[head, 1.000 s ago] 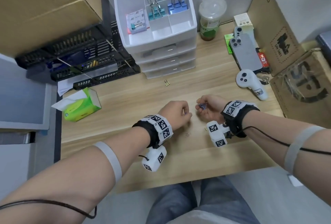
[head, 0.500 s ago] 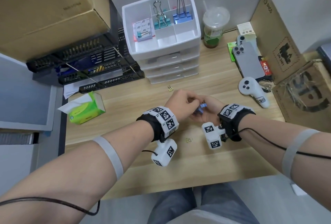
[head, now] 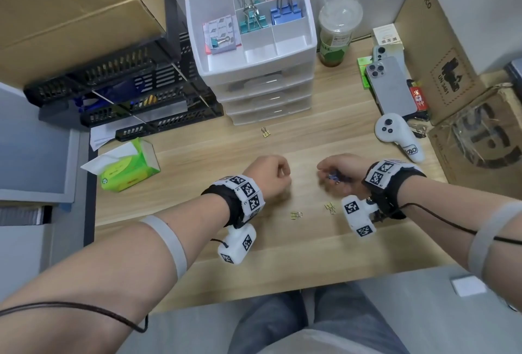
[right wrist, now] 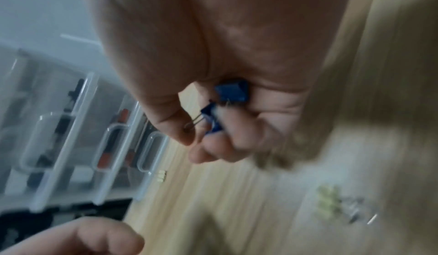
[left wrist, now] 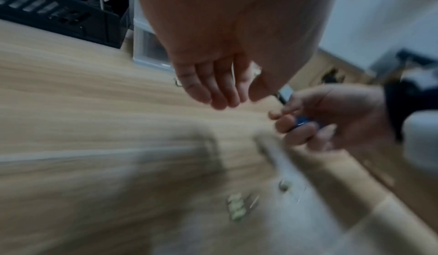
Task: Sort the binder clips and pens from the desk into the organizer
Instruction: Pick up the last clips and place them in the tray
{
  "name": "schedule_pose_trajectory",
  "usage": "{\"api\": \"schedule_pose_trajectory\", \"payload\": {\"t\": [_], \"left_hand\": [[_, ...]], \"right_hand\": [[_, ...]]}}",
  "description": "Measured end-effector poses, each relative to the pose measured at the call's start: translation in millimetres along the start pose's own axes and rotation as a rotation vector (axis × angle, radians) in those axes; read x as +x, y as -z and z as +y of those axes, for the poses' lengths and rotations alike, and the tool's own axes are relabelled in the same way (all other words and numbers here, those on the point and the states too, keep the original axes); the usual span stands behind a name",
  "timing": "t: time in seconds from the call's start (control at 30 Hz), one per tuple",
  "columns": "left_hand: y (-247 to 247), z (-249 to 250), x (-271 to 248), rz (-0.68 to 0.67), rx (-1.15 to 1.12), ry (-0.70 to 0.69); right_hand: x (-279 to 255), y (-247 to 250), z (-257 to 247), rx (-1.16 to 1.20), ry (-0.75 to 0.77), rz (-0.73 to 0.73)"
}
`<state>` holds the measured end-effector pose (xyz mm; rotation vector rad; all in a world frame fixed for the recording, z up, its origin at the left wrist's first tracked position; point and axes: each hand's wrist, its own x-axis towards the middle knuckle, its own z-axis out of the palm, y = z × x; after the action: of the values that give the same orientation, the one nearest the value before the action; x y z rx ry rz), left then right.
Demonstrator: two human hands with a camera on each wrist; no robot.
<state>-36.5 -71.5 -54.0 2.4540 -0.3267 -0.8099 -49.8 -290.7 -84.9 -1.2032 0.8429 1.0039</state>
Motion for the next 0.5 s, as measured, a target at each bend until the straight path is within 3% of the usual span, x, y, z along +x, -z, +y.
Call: {"api": "schedule_pose_trajectory", "payload": {"t": [0.1, 0.13, 0.3, 0.5], "left_hand": [[-18.8, -11.4, -7.9, -0.214, 0.239, -0.037], [-25.0, -13.1, -9.2, -0.256, 0.303, -0.083], [-50.5, -8.8, -2.9, -0.324, 0.428, -0.238], [-62.3, -10.2, 7.2, -0.328, 0.471, -0.271]], "right_hand": [[-3.5, 10.8, 8.1, -0.752, 0.164, 0.235], [-6.5, 11.3, 11.2, -0.890, 0.212, 0.303], [-3.9, 17.8, 23.8, -1.036, 0.132, 0.303], [0.2, 3.0, 28.7, -1.278, -0.039, 0.279]]}}
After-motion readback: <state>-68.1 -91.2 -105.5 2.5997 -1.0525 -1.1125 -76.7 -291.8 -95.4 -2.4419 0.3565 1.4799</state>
